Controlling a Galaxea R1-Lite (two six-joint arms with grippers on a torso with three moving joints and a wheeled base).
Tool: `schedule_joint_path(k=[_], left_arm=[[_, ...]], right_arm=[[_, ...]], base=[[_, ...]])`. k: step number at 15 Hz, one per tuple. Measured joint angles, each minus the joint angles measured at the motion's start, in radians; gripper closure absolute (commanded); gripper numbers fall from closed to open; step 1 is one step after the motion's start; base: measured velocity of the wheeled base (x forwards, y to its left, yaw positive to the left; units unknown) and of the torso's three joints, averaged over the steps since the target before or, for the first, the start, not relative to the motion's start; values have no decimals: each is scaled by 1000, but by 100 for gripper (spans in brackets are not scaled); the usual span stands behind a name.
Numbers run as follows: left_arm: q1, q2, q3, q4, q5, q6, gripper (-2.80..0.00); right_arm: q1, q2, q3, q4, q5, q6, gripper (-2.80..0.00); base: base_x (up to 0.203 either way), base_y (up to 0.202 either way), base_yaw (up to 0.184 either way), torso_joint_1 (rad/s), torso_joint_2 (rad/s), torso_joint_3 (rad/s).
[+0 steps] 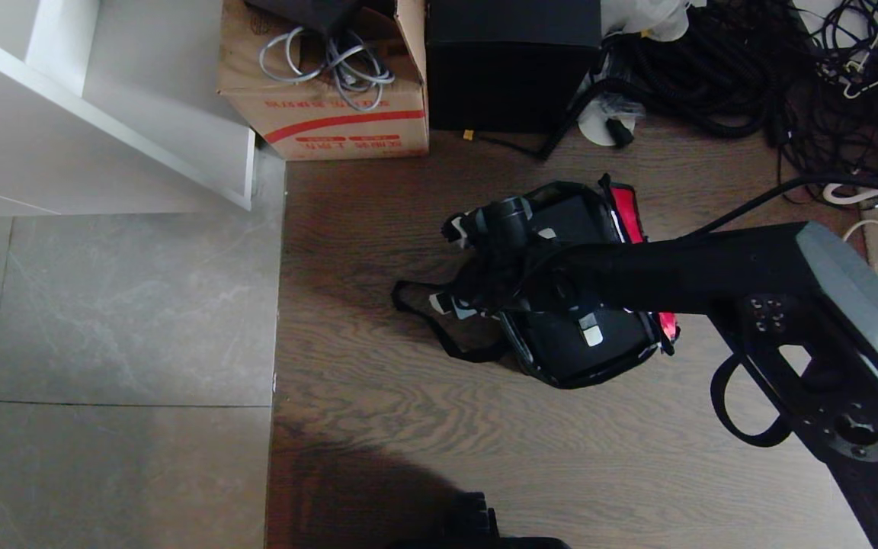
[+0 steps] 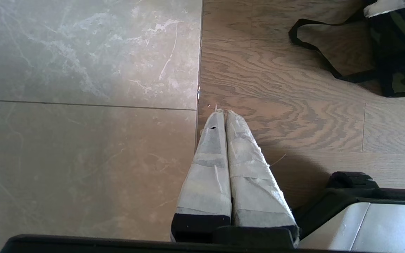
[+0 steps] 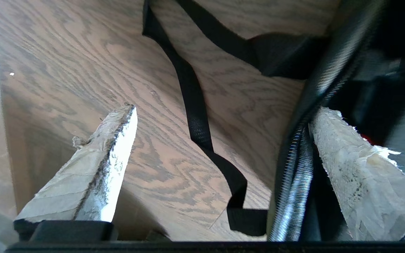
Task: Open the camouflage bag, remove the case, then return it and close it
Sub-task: Close the top of the storage box
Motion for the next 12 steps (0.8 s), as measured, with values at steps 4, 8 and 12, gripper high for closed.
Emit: schedule_joint_path(k=[4,8,12], left_arm=[[0,0,0,0,0,1,0],[0,0,0,0,0,0,0],[0,0,0,0,0,0,0]], right_arm=[[0,42,-4,-95,-17,-9,-280],[0,66,-13,-163,-26,19,-280],[2,30,-13,-233,-24,26,-280]], base=[[0,0,0,0,0,0],[0,0,0,0,0,0],[0,0,0,0,0,0]])
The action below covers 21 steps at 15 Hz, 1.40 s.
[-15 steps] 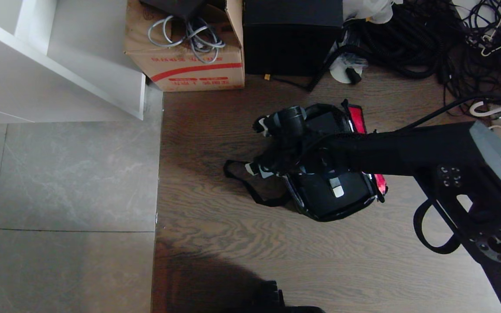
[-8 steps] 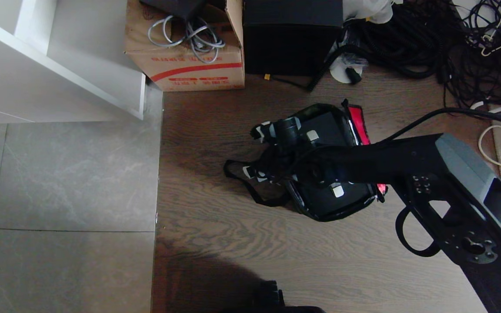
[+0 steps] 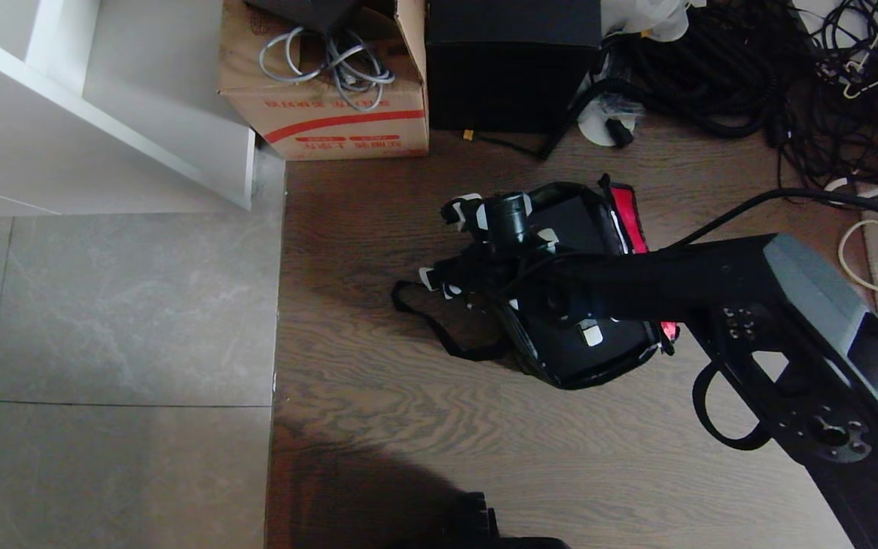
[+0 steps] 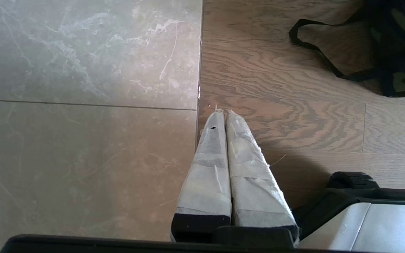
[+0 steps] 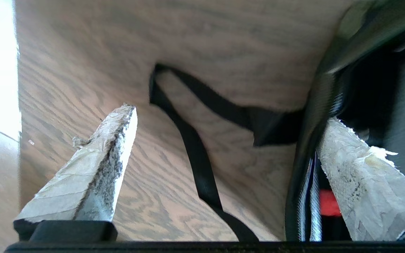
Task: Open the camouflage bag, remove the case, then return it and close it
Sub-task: Close the top of the storage box
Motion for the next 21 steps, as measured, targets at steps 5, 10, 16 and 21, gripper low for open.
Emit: schedule_joint_path(k=[5,10,16,21], left_arm=[[0,0,0,0,0,0,0],[0,0,0,0,0,0,0],[0,0,0,0,0,0,0],[0,0,0,0,0,1,0]], right_arm=[[9,-87,-2,52,23,52,-280],[11,-162,1,132,71,83,-280],[3,-121,10,255,65,73,-280],[-6,-132,46,440,68,74,-280]], base=[[0,0,0,0,0,0],[0,0,0,0,0,0],[0,0,0,0,0,0],[0,0,0,0,0,0]])
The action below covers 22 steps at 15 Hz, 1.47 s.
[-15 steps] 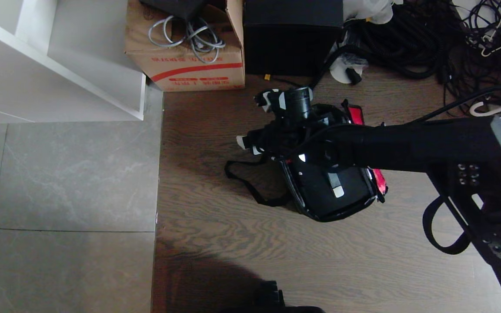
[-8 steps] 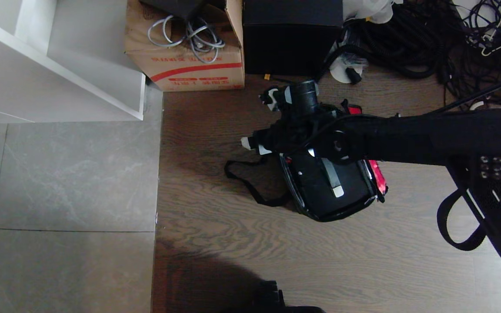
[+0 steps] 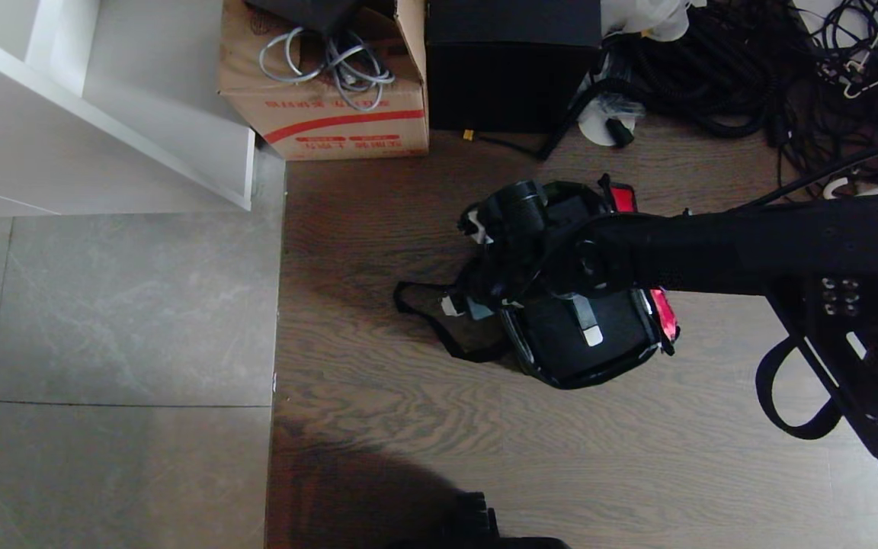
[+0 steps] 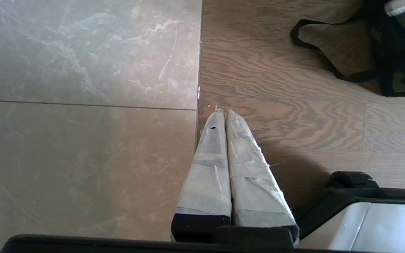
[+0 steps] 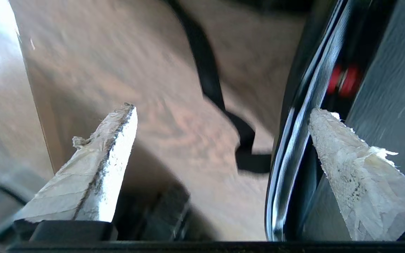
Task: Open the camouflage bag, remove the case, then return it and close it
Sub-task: Close the top of the storage box
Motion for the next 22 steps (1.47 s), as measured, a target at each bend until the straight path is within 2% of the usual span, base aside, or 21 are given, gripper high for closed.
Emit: schedule_joint_path(k=[3,7,8,10,14,17,18,22], left_arm=[[0,0,0,0,0,0,0],[0,0,0,0,0,0,0],[0,0,0,0,0,0,0],[0,0,0,0,0,0,0],[0,0,0,0,0,0,0],[0,0,0,0,0,0,0],[0,0,0,0,0,0,0],[0,0,0,0,0,-1,0]], right_arm=[[1,-27,66,15,19,5,-280],[2,-62,109,88,125,16,-280],[2,-70,119,115,163,25,0],[2,-84,125,133,210,31,0],[5,-63,153,134,247,48,0],[-3,-3,153,97,239,49,0],[-12,21,150,69,202,48,0],[-77,93,158,-14,-44,28,0]], base=[[0,0,0,0,0,0],[0,0,0,0,0,0],[0,0,0,0,0,0],[0,0,0,0,0,0],[0,0,0,0,0,0],[0,0,0,0,0,0],[0,0,0,0,0,0],[0,0,0,0,0,0]])
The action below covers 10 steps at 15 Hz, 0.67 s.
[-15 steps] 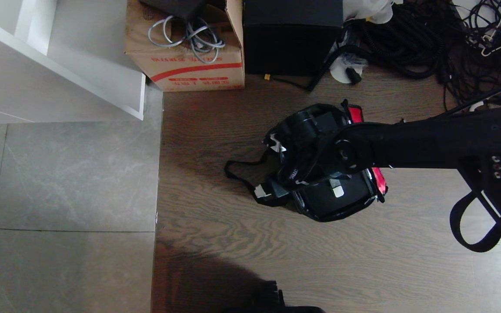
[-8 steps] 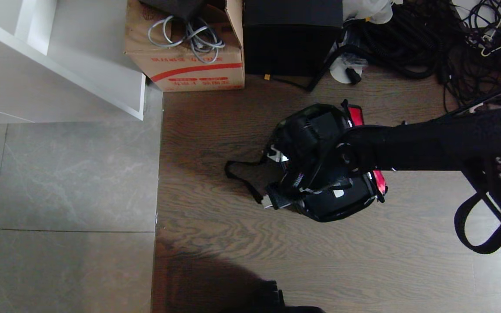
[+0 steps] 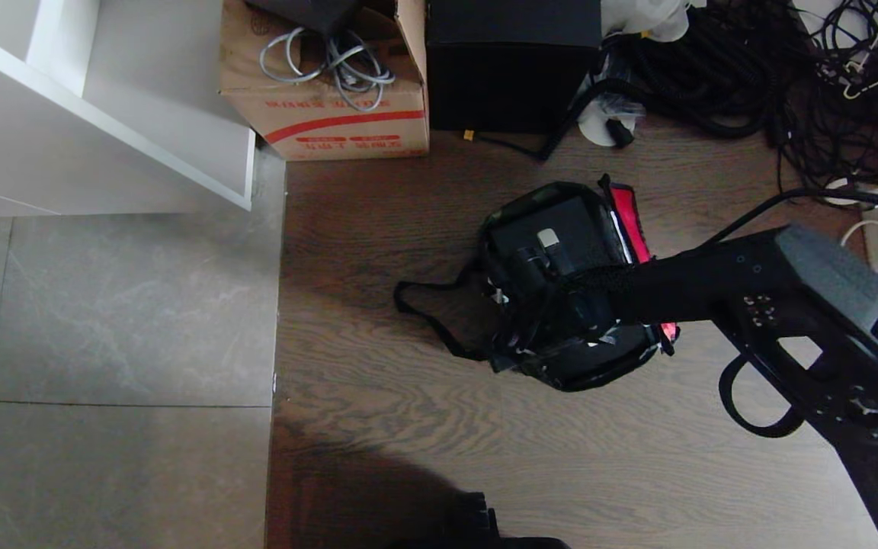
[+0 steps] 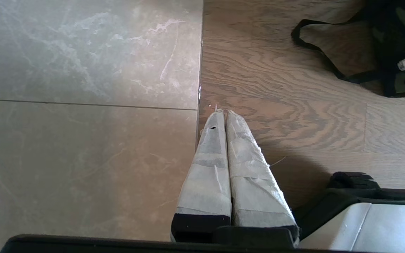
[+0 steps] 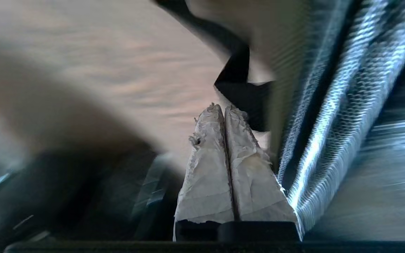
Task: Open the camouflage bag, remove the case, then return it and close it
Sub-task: Close the top of the storage box
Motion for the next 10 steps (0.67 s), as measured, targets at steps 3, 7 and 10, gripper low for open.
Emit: schedule_joint_path(k=[3,7,10], left_arm=[[0,0,0,0,0,0,0],[0,0,0,0,0,1,0],[0,0,0,0,0,1,0]], right_arm=[[-40,-4,45,-17,-22,-56,0],[-96,-69,173,-150,-47,-154,0],[-188,-105,226,-234,-87,-305,0]], base=[[0,0,0,0,0,0],[0,0,0,0,0,0],[0,0,0,0,0,0]])
